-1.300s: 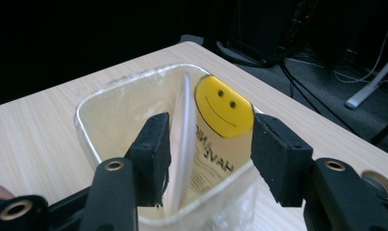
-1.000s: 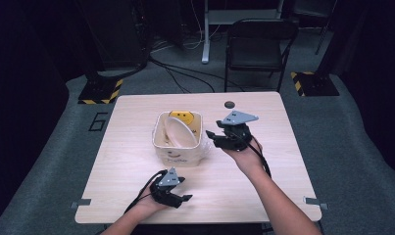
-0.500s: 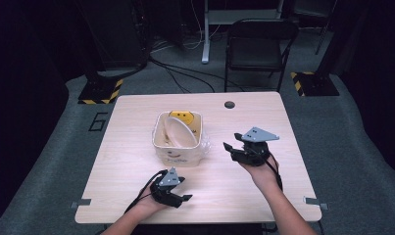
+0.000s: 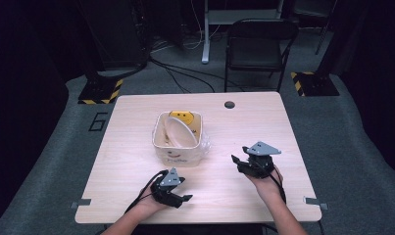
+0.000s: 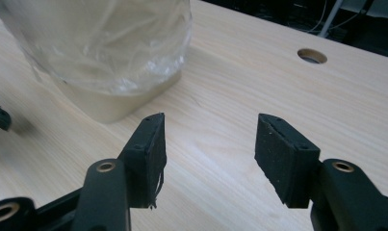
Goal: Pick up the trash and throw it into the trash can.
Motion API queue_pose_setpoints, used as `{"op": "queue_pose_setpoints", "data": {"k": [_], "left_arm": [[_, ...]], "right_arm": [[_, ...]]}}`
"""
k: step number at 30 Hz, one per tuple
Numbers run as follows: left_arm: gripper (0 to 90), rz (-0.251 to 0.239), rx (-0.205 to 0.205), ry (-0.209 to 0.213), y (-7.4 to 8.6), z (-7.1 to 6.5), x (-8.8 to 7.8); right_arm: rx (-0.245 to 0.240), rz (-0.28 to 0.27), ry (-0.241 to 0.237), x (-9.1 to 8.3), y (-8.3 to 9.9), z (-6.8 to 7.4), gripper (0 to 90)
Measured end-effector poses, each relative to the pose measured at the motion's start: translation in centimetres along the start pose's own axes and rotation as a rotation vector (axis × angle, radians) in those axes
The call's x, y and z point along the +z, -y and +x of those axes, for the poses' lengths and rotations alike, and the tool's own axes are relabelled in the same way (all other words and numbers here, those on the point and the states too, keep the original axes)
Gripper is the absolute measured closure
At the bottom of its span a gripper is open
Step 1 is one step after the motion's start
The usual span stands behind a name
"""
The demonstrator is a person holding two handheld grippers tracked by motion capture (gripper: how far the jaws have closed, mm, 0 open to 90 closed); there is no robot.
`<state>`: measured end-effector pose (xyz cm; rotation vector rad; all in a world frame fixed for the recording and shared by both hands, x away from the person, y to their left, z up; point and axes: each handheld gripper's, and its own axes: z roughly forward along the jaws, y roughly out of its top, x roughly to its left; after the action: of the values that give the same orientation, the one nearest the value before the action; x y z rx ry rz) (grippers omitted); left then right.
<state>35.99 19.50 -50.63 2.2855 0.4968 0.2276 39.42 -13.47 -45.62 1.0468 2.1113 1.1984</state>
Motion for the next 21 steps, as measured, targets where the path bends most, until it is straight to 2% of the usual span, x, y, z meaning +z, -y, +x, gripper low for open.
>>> {"op": "queue_pose_setpoints", "data": {"k": [4,10,14,21], "left_arm": [[29.3,-0.002,-0.007,-0.001,0.0,0.0,0.1],[29.3,0.003,-0.005,0.004,-0.1,0.0,0.1],[29.3,0.001,-0.008,0.012,-0.2,0.0,0.4],[29.4,0.016,0.005,0.041,-0.8,0.0,1.5]], "right_arm": [[-0.013,0.03,0.016,0.3,1.0,-0.2,44.1],[-0.004,0.06,0.027,0.5,2.2,-1.0,45.0],[0.001,0.106,0.036,0.7,3.1,-1.5,47.2],[0.007,0.177,0.02,1.0,4.8,-1.6,47.7]]}}
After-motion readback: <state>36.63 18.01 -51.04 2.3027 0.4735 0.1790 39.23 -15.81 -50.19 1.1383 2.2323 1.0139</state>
